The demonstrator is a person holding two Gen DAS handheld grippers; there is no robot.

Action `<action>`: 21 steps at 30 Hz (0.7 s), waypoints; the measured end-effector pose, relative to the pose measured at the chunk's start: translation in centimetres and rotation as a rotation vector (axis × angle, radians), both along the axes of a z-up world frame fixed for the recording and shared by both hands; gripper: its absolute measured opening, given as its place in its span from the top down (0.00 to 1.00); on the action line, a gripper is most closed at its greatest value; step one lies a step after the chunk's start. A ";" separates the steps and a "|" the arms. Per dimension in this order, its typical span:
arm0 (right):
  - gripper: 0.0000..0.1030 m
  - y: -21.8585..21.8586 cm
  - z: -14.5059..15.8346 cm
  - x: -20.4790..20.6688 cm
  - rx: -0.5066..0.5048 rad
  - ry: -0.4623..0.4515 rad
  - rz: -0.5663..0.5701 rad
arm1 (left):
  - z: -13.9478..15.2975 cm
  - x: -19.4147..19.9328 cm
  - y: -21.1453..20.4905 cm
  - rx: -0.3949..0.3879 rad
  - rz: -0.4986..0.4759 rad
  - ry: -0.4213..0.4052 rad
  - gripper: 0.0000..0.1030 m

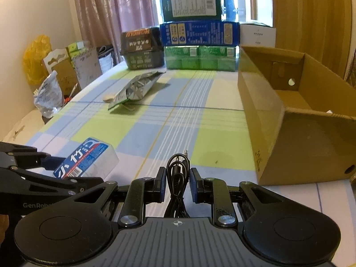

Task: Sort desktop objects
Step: 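Lift the floss box with the left tool while the right lifts the black cable toward the cardboard box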

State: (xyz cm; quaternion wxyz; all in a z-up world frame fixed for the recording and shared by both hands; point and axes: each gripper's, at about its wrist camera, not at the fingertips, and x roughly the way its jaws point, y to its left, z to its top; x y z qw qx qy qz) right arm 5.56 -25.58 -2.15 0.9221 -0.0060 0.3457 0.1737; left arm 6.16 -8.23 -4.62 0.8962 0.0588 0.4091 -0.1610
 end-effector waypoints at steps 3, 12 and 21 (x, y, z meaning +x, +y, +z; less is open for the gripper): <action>0.82 -0.4 0.7 -0.5 0.014 -0.008 -0.009 | 0.4 -0.4 -0.2 -0.002 0.000 -0.001 0.50; 0.82 -1.9 2.6 -1.5 0.038 -0.039 -0.029 | 1.5 -1.3 -1.2 -0.017 -0.003 -0.009 0.50; 0.82 -4.4 4.4 -1.9 0.049 -0.071 -0.075 | 2.8 -1.6 -2.9 -0.033 -0.033 -0.028 0.50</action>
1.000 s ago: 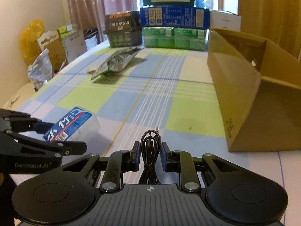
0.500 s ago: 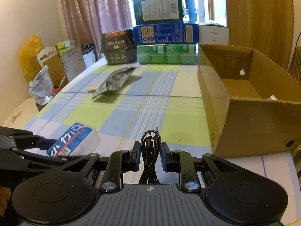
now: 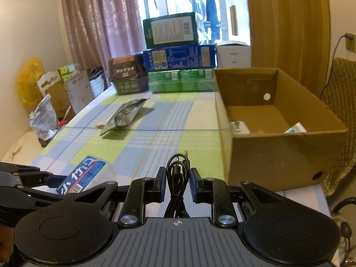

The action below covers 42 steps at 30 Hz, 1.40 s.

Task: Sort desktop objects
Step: 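Lift the floss box with the left tool while the right lifts the black cable toward the cardboard box, then carry the floss box with the left tool while the right carries the cable over the cardboard box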

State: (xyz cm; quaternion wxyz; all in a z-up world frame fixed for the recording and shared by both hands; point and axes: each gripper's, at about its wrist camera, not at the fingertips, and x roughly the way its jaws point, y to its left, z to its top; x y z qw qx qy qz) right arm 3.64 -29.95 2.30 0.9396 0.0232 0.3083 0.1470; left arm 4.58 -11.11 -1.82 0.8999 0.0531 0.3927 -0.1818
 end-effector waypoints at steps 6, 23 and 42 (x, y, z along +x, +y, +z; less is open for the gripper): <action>0.82 -1.9 1.1 -0.2 0.013 -0.030 -0.039 | 1.1 0.2 -1.6 -0.013 -0.029 -0.016 0.50; 0.82 -9.2 4.9 2.1 0.016 -0.104 -0.141 | 4.6 3.1 -9.5 -0.060 -0.172 -0.059 0.50; 0.82 -14.5 8.3 8.3 0.014 -0.119 -0.170 | 7.9 8.3 -15.6 -0.082 -0.251 -0.108 0.50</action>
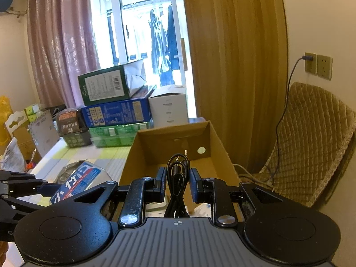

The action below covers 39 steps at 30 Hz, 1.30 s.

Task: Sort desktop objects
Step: 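Carry the floss box with the left tool while the right carries the cable over the cardboard box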

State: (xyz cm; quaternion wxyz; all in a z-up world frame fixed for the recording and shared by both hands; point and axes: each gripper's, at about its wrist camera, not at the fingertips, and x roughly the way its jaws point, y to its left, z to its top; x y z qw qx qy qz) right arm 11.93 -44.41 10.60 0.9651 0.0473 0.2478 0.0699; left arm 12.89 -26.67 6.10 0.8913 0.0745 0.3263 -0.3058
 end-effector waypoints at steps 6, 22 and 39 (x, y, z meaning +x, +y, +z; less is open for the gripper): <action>0.82 -0.5 0.0 1.9 -0.006 0.013 0.005 | 0.1 1.2 -1.3 0.008 -0.009 0.001 0.50; 0.82 -1.4 -1.2 5.0 -0.004 0.040 0.008 | -0.6 4.3 -2.8 -0.002 0.004 0.030 0.50; 0.82 -3.4 -2.9 7.0 0.033 0.075 -0.015 | -3.2 6.4 -5.9 0.017 0.006 0.072 0.49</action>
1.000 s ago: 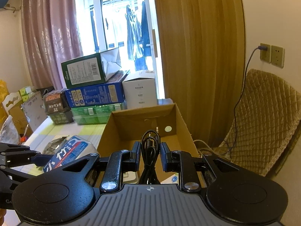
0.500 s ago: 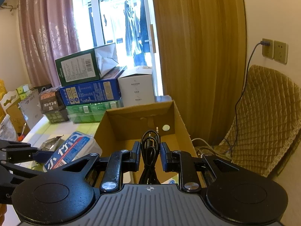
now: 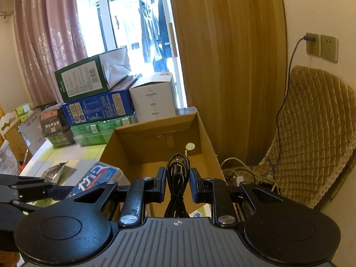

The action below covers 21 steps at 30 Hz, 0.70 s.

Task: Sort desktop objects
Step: 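Carry the floss box with the left tool while the right carries the cable over the cardboard box, then open the right tool while the left opens, dropping cable and floss box into the cardboard box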

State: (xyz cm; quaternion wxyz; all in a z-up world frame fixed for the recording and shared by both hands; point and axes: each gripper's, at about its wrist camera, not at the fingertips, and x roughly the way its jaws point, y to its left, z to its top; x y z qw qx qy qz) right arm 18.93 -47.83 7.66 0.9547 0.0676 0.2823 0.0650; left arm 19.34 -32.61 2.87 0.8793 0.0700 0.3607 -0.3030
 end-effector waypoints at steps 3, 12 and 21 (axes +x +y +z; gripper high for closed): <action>0.82 -0.1 -0.4 0.0 0.003 0.012 -0.001 | -0.8 0.2 0.1 0.011 0.014 0.002 0.41; 0.82 0.2 -0.9 0.0 0.011 0.027 0.003 | -0.6 -0.4 2.8 -0.002 0.052 -0.006 0.41; 0.82 2.0 -0.8 0.6 0.008 0.042 0.054 | 0.2 -1.2 5.8 -0.026 0.101 -0.015 0.41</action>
